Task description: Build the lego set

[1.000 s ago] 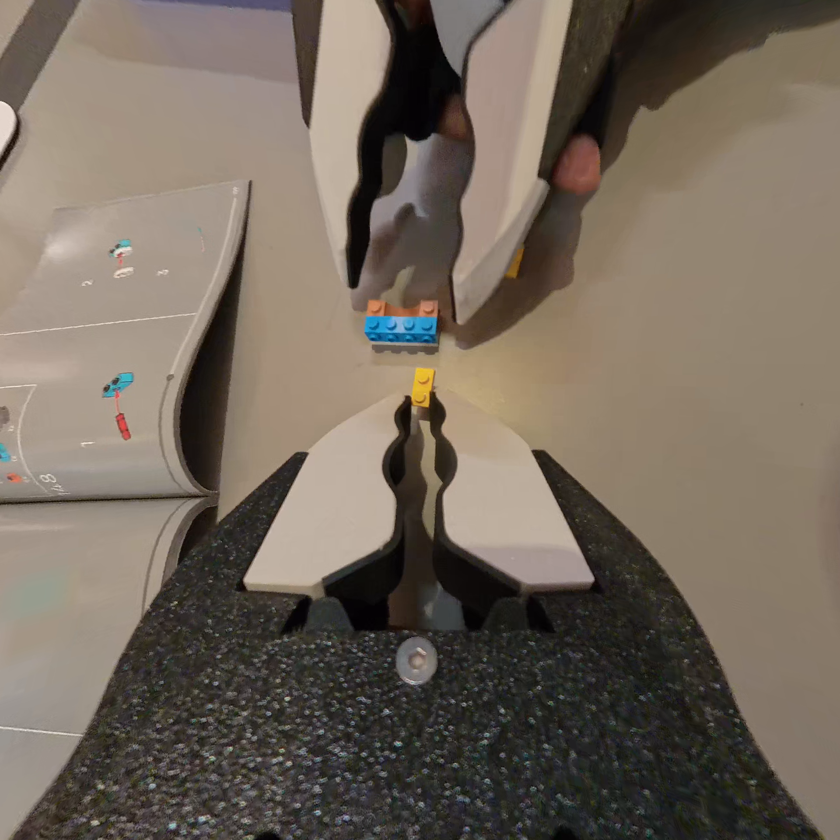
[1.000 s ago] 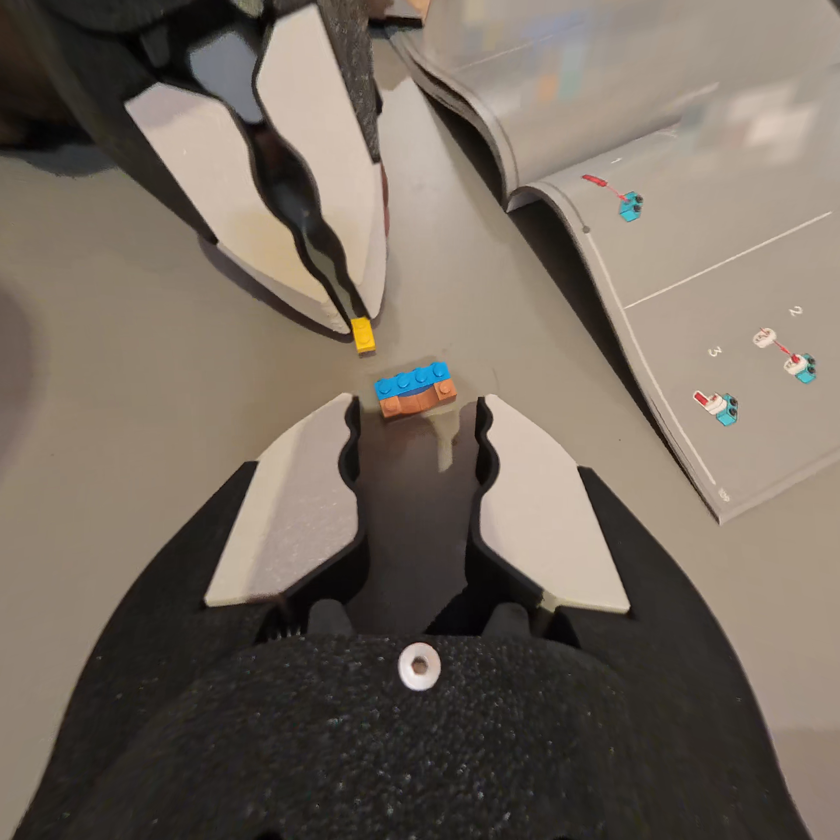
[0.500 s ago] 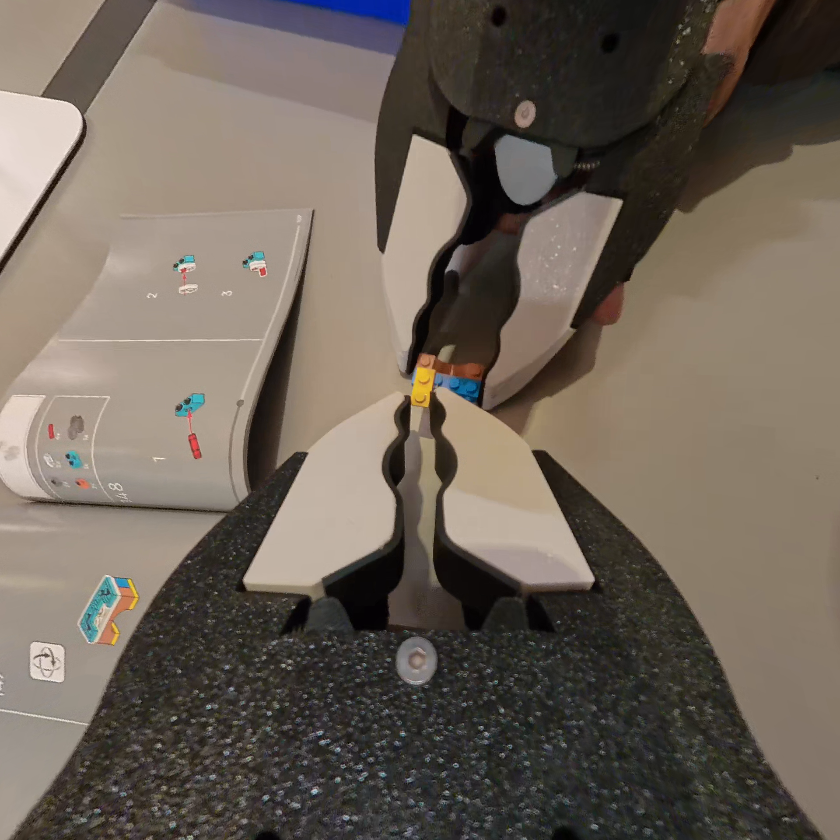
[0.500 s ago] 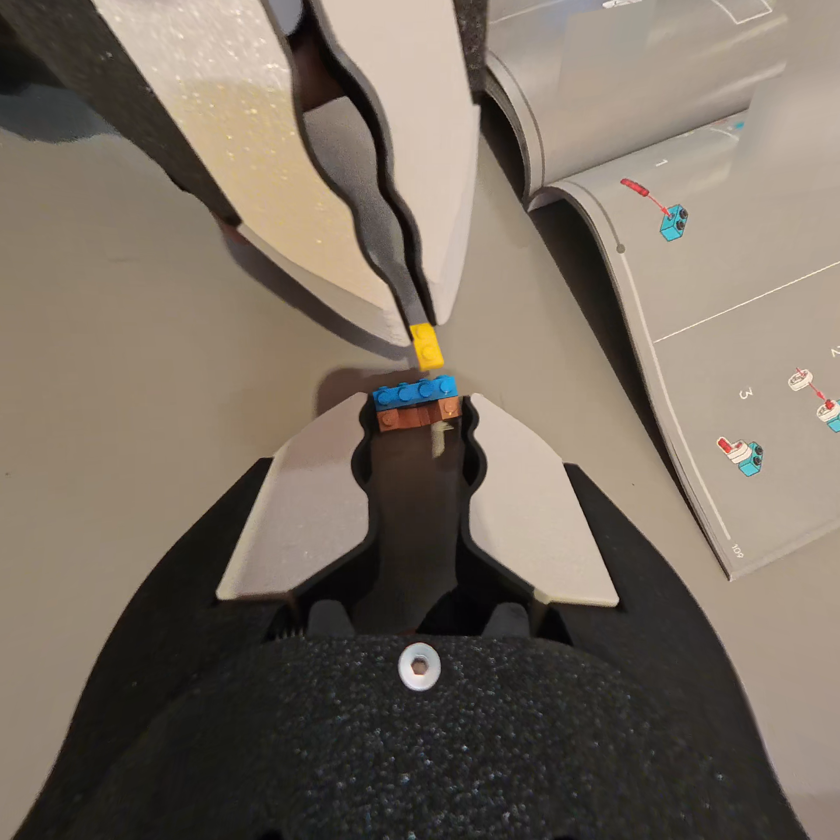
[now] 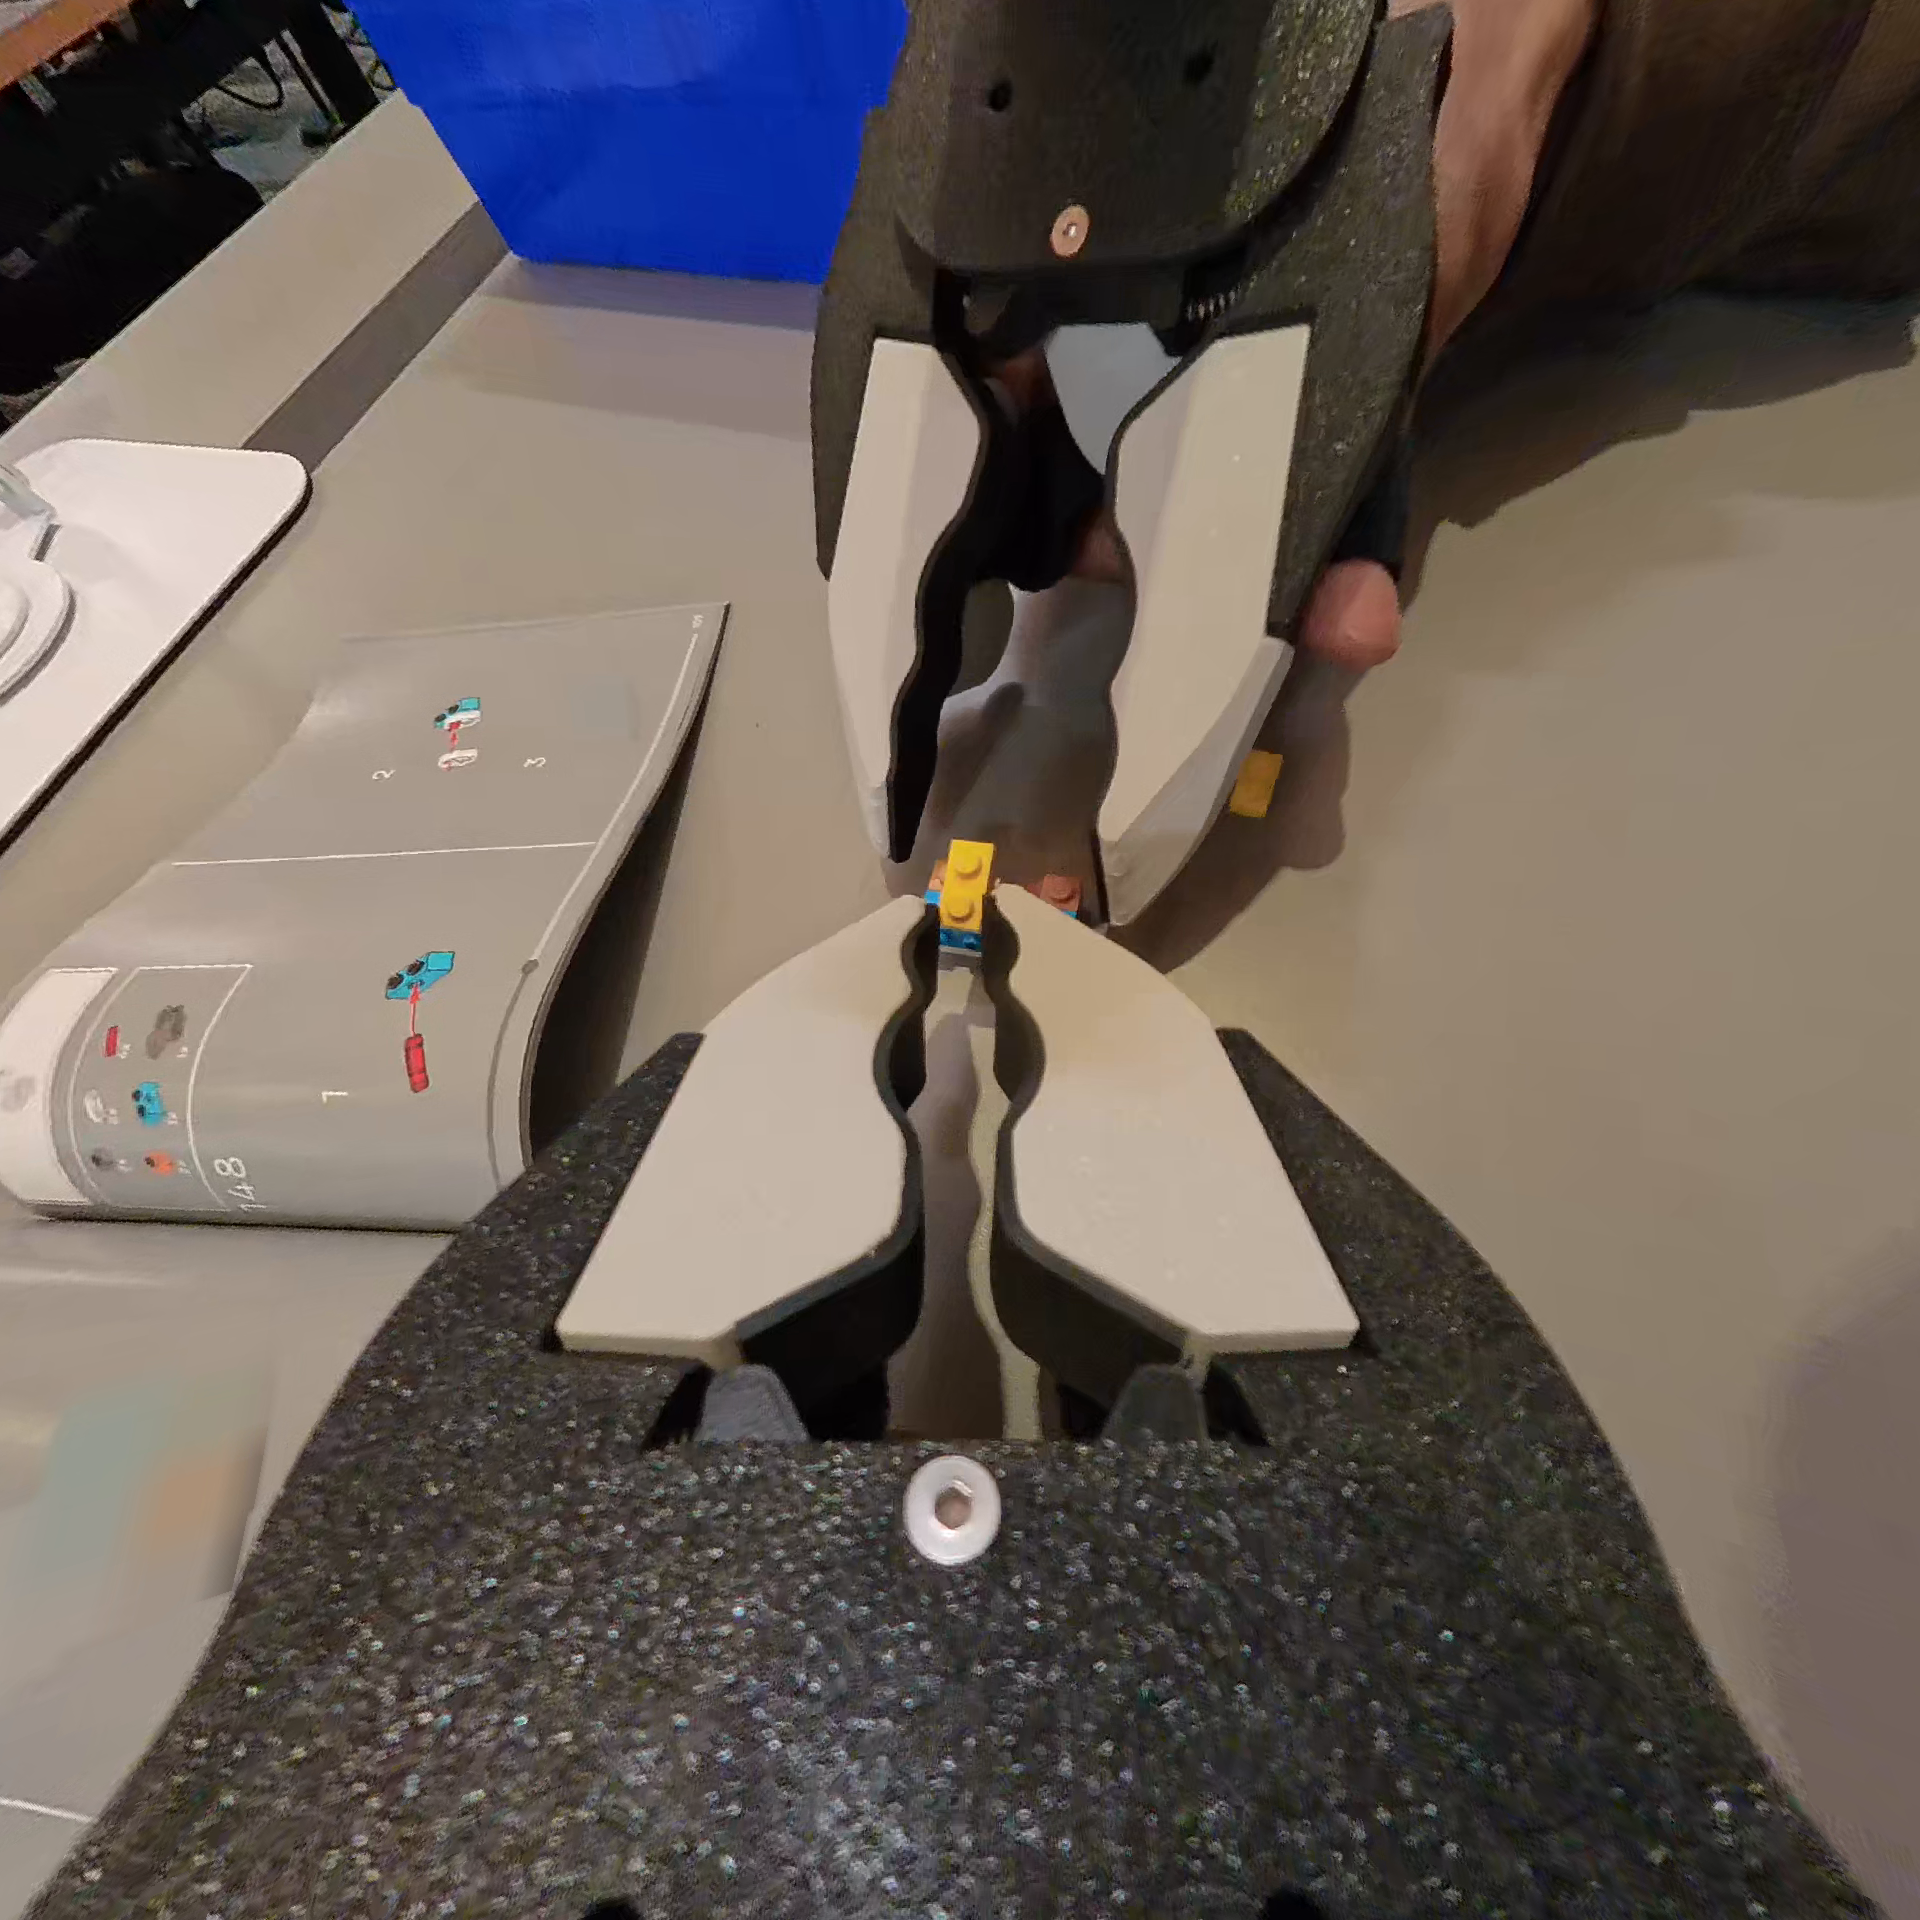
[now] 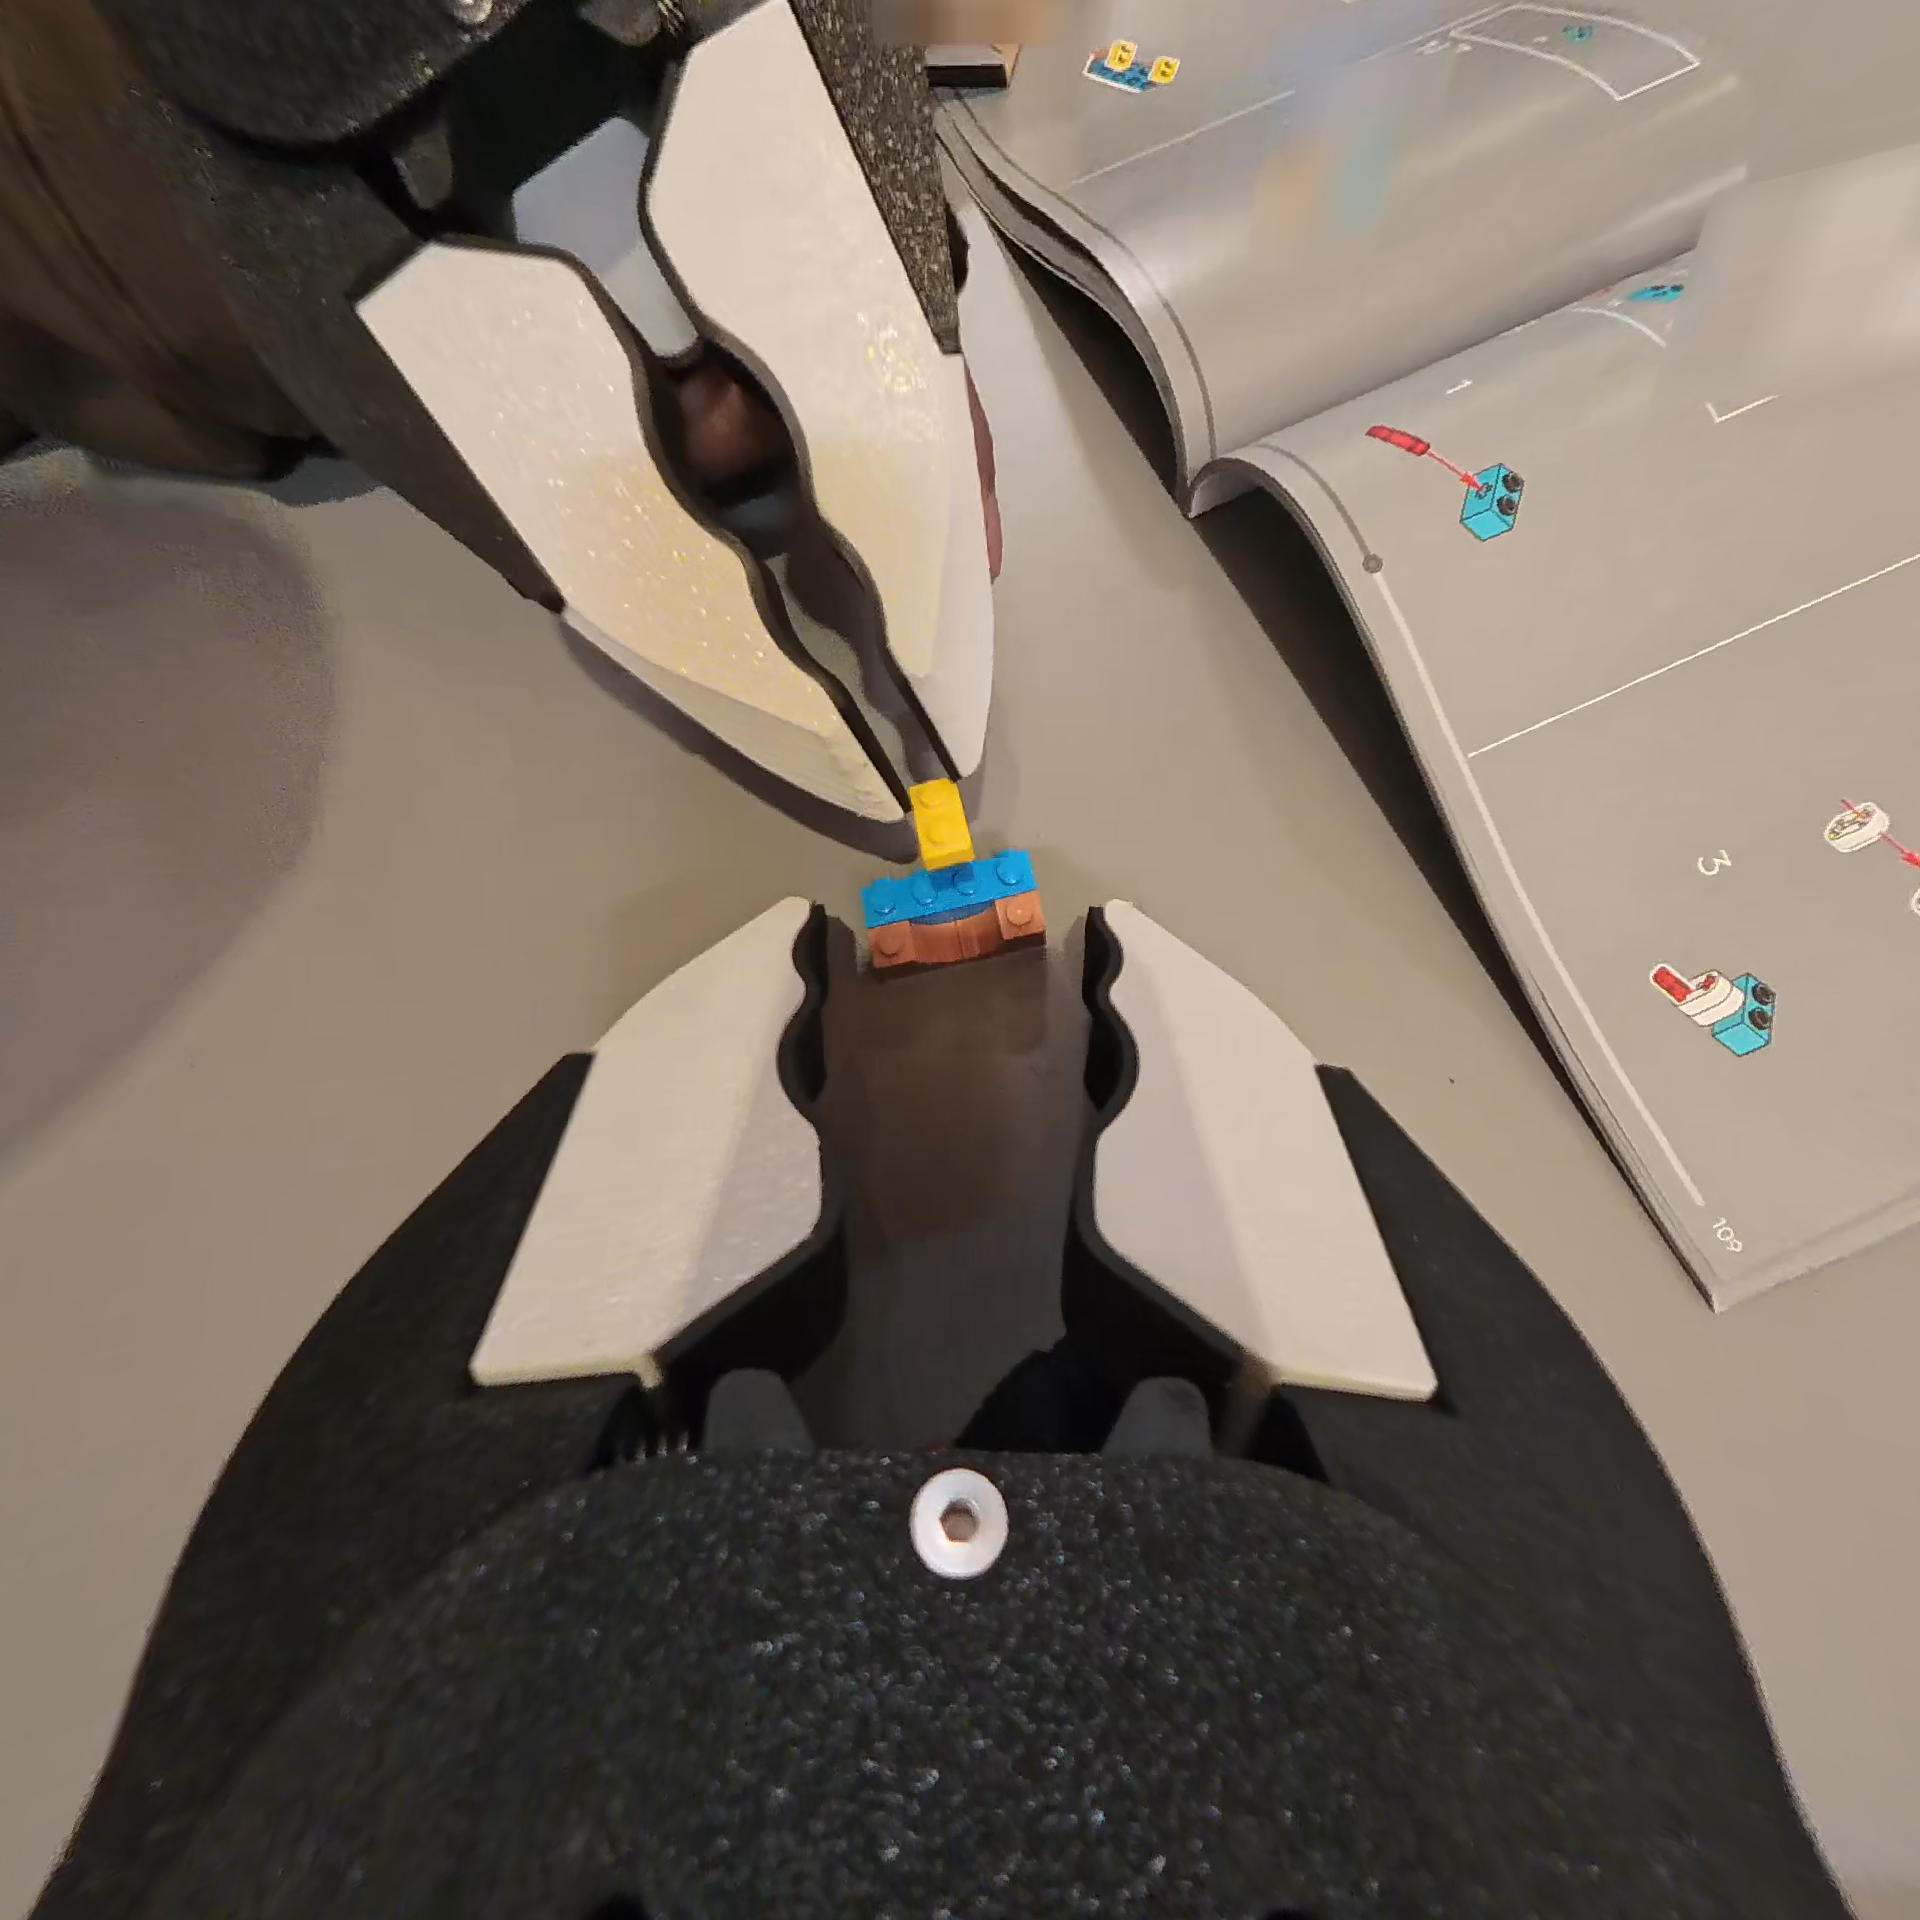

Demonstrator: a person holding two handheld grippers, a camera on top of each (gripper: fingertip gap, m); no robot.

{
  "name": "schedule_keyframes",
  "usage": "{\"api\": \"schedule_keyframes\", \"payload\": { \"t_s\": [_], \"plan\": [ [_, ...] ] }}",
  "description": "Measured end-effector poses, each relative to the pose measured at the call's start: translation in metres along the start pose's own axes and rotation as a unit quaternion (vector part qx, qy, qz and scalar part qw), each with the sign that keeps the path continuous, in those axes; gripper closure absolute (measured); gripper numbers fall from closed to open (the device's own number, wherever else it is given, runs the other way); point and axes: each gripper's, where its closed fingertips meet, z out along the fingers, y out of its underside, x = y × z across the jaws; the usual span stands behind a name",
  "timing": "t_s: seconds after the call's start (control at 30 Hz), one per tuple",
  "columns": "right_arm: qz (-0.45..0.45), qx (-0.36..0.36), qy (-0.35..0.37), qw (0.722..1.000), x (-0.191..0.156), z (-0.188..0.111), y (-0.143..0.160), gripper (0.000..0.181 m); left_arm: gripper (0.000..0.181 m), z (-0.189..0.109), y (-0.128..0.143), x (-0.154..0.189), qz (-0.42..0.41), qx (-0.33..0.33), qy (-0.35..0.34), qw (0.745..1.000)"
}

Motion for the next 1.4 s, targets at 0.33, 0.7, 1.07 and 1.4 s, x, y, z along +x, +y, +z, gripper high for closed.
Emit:
{"api": "schedule_keyframes", "payload": {
  "t_s": [0.33, 0.7, 1.07, 1.4],
  "plan": [
    [0.001, -0.013, -0.025, 1.000, -0.0023, 0.0052, 0.0000, 0.133, 0.174, -0.0017, -0.0007, -0.0021, -0.016, 0.008, 0.008, 1.000],
    [-0.006, -0.011, -0.016, 1.000, -0.0009, 0.0046, -0.0005, 0.131, 0.173, -0.0037, 0.0006, -0.0085, -0.022, 0.004, 0.003, 1.000],
    [-0.003, -0.006, -0.012, 1.000, 0.0006, 0.0033, -0.0007, 0.130, 0.173, -0.0071, -0.0062, -0.0042, 0.002, 0.008, 0.002, 1.000],
    [0.005, -0.019, -0.017, 1.000, 0.0012, 0.0061, 0.0021, 0.130, 0.174, -0.0031, -0.0001, -0.0043, -0.020, 0.006, 0.015, 1.000]
  ]
}}
